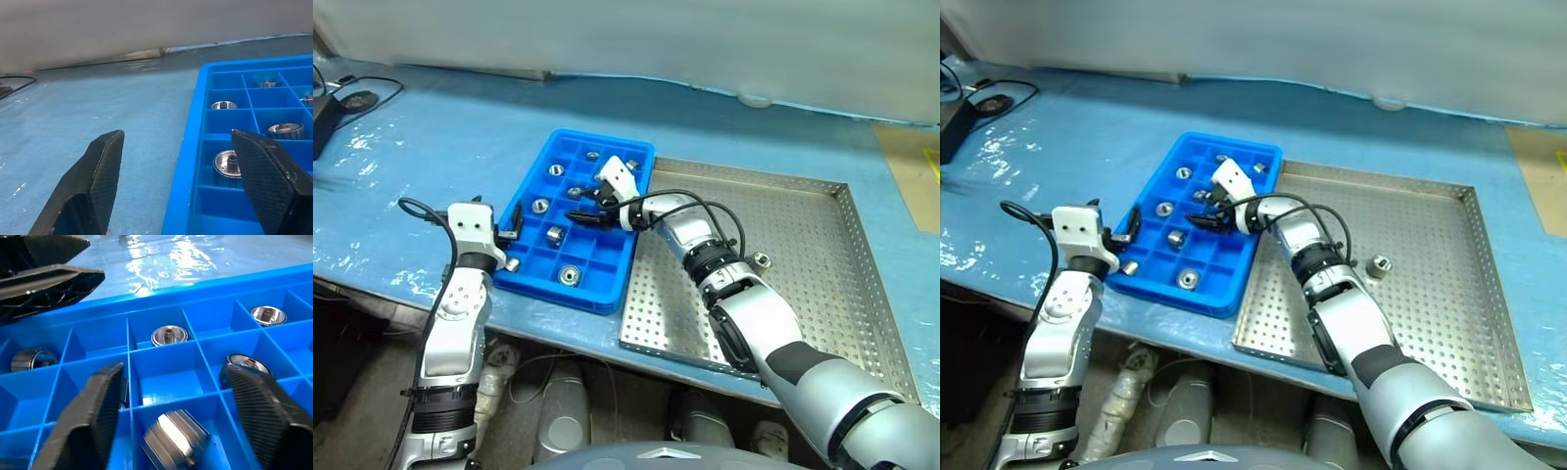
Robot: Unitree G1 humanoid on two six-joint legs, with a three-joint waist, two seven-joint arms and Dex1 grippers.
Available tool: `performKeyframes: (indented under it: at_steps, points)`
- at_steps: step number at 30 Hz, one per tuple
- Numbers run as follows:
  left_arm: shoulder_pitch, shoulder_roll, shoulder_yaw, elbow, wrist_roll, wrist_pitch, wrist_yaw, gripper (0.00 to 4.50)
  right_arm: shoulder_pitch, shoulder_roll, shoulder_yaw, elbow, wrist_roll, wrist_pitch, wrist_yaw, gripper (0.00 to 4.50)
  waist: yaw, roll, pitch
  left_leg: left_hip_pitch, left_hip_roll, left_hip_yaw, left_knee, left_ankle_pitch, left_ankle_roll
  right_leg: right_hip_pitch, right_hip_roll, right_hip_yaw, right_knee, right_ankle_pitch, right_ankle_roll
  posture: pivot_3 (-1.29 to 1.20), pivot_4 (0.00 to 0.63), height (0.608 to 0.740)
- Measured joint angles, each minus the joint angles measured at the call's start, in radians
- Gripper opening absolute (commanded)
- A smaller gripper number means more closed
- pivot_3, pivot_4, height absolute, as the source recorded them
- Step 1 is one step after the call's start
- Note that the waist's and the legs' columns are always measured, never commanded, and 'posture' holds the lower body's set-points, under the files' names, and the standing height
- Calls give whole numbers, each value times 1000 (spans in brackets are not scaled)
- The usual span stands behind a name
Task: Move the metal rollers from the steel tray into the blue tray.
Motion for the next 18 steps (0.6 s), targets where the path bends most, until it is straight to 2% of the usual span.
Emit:
performKeyframes:
  at_steps: [4, 9, 18]
  points:
    - [-44, -5, -16, 17, -31, -2, -47, 3654, 30, -45, -28, -47, 13, -4, 19, 4036, 3, 0, 0, -1, 0, 0, 0, 0, -1, 0, -1, -1, 1, 0, 0, 342, 150, 740]
    - [-122, -23, -79, 64, -87, -12, -161, 3654, 96, -153, -78, -224, 62, 39, 86, 4036, -7, 0, 0, 1, 0, 0, 7, 0, 0, 4, 0, 0, 1, 0, 0, 231, 150, 740]
    - [-246, -59, -204, 219, -130, -41, -374, 3654, 376, -411, -168, -582, 109, 249, 78, 4036, -65, 0, 0, 2, -1, 2, 7, 1, 0, 4, 0, 3, 1, 0, 0, 55, 150, 740]
